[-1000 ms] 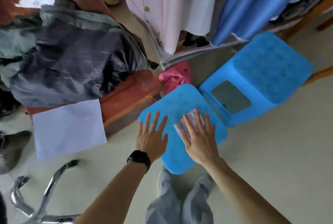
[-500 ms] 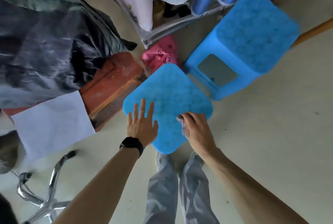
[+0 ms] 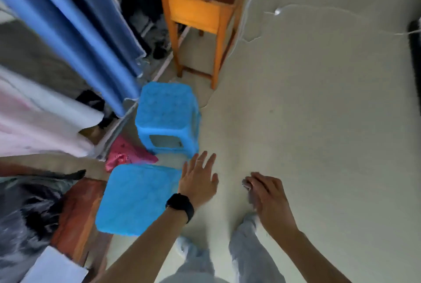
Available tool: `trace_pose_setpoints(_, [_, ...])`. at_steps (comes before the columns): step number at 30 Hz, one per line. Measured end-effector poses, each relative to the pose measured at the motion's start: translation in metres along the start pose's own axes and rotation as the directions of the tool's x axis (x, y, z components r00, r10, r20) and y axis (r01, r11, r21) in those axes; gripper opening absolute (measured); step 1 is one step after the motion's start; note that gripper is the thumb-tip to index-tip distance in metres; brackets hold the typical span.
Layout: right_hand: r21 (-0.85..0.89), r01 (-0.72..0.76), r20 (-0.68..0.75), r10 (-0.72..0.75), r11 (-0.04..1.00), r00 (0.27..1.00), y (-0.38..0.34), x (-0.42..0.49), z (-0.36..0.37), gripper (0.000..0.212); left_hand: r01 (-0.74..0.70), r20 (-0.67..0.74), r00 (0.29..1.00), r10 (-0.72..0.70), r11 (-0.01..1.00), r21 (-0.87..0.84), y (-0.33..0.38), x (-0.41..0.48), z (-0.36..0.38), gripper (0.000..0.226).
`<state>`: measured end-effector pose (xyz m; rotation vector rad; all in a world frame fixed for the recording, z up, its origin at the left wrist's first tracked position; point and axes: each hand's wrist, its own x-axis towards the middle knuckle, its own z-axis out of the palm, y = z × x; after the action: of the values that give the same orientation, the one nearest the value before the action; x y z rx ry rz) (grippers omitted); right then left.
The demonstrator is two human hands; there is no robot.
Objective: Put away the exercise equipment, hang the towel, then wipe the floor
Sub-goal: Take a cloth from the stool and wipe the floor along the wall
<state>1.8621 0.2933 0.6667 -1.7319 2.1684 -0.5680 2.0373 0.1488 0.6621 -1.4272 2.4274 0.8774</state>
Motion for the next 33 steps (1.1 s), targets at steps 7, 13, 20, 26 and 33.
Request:
trace_pose_setpoints(7, [0.123, -0.291, -0.417, 0.316, 0.949, 0.852, 0.126, -0.055, -0.145, 0.037, -0.427, 0.087, 0.904, 0.419, 0.871, 0.243, 0.251, 0.061, -0.015, 0.058])
trace_pose_setpoints(13, [0.203, -0.465, -0.533, 0.496, 0.862, 0.685, 0.241, -0.117, -0.214, 0.035, -0.642, 0.218, 0.765, 0.607, 0.686, 0.343, 0.428, 0.087, 0.010, 0.055])
trace_pose_setpoints(20, [0.231, -0.645, -0.671, 0.600, 0.728, 0.436, 0.332, -0.177, -0.279, 0.032, -0.832, 0.384, 0.544, 0.746, 0.418, 0.366, 0.585, 0.121, 0.060, 0.055])
trace_pose_setpoints(26, [0.289, -0.776, -0.746, 0.640, 0.560, 0.184, 0.405, -0.208, -0.318, 0.034, -0.937, 0.498, 0.304, 0.812, 0.162, 0.308, 0.727, 0.164, 0.116, 0.053])
trace_pose_setpoints(33, [0.476, -0.833, -0.757, 0.613, 0.282, -0.225, 0.462, -0.224, -0.353, 0.037, -0.965, 0.628, 0.020, 0.778, -0.150, 0.217, 0.874, 0.196, 0.172, 0.048])
